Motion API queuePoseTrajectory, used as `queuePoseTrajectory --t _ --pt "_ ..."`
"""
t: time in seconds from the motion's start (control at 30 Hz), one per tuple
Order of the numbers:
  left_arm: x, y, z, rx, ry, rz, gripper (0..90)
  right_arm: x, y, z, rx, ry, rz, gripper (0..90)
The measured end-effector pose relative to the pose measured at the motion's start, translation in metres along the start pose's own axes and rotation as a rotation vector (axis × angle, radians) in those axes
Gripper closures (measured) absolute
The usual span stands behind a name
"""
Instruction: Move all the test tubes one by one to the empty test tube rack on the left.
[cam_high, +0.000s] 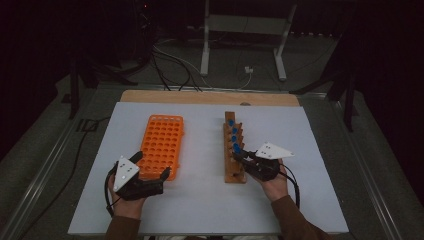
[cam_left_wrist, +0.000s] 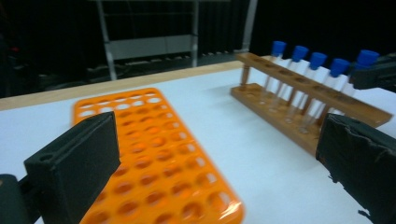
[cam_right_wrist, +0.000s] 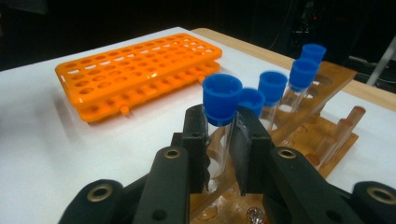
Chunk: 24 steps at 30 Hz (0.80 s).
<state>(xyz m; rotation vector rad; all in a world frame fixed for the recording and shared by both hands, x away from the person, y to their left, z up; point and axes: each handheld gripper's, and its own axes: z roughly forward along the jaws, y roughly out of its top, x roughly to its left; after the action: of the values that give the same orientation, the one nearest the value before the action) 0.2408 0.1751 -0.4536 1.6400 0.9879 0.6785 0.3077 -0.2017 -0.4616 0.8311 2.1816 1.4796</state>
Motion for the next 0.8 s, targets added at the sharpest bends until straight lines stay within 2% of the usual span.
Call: queuePoseTrajectory --t 0.07,0.13,0.4,0.5,0.57,0.8 --pt "-0.007 0.005 0.008 0.018 -0.028 -0.021 0.6 0.000 0.004 -0.002 -0.002 0.002 -0.005 77.0" --pt "-0.015 0.009 0.018 0.023 -0.058 -0.022 0.6 0.000 0.005 -0.002 -0.003 0.005 -0.007 77.0" --pt "-0.048 0.027 0.060 0.039 -0.141 0.043 1.8 -0.004 0.014 -0.007 -0.014 0.031 0.010 77.1" --pt "-0.060 0.032 0.072 0.035 -0.167 0.048 3.9 -0.005 0.016 -0.009 -0.019 0.032 0.013 77.0" --pt "-0.069 0.034 0.079 0.036 -0.188 0.064 5.9 -0.007 0.017 -0.011 -0.042 0.052 0.044 77.0" --pt "-0.094 0.042 0.098 0.053 -0.261 0.118 7.7 -0.004 0.023 -0.015 -0.054 0.062 0.031 77.0"
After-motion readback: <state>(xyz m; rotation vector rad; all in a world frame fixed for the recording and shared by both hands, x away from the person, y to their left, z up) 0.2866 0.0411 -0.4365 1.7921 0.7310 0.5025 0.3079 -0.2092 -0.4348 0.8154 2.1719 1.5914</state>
